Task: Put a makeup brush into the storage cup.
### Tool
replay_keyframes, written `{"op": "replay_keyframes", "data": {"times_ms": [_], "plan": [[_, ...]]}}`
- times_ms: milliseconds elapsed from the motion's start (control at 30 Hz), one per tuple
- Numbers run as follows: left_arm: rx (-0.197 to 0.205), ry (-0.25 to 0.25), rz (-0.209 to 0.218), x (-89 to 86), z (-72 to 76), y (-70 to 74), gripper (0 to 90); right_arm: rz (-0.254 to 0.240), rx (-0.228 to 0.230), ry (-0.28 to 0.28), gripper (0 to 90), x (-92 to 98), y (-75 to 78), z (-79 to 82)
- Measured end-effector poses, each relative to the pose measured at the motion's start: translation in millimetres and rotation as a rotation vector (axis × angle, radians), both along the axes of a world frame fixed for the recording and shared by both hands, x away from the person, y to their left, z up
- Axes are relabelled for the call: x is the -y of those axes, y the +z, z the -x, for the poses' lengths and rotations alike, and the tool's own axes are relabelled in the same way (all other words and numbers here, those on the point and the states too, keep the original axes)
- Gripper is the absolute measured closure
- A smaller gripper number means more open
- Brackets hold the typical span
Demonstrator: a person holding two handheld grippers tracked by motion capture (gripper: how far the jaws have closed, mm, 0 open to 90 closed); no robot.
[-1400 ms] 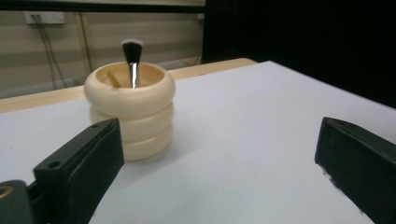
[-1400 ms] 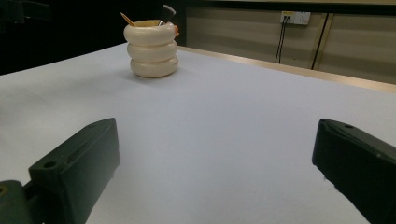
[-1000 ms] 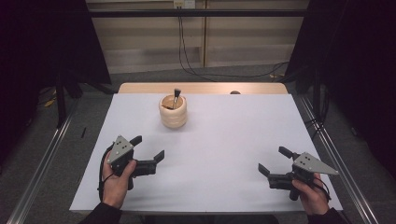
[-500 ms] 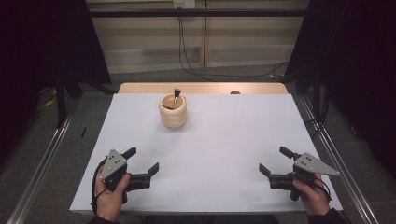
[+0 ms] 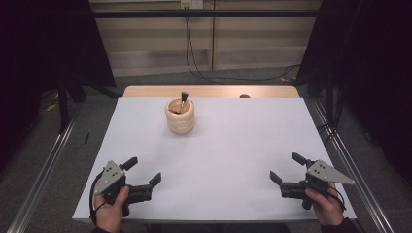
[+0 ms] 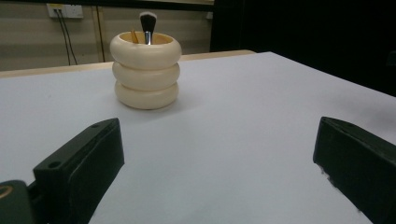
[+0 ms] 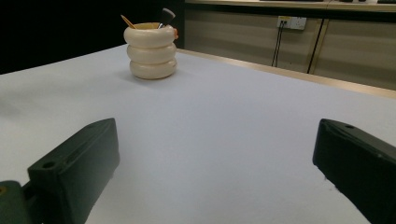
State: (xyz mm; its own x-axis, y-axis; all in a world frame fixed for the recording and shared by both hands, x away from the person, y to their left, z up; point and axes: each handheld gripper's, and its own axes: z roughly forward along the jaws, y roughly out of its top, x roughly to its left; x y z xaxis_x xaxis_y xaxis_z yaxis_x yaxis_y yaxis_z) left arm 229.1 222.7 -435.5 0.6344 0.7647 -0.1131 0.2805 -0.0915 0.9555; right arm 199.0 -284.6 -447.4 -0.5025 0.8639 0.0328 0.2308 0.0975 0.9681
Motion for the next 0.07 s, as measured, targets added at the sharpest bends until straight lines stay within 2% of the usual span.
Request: {"op": "replay_keyframes", "data": {"times_ms": [67], "plan": [[0.007, 0.011, -0.006, -0.6, -0.4, -0.1, 1.3, 0.003, 0.000, -0.006, 0.2, 0.3, -0.1, -0.6]]}}
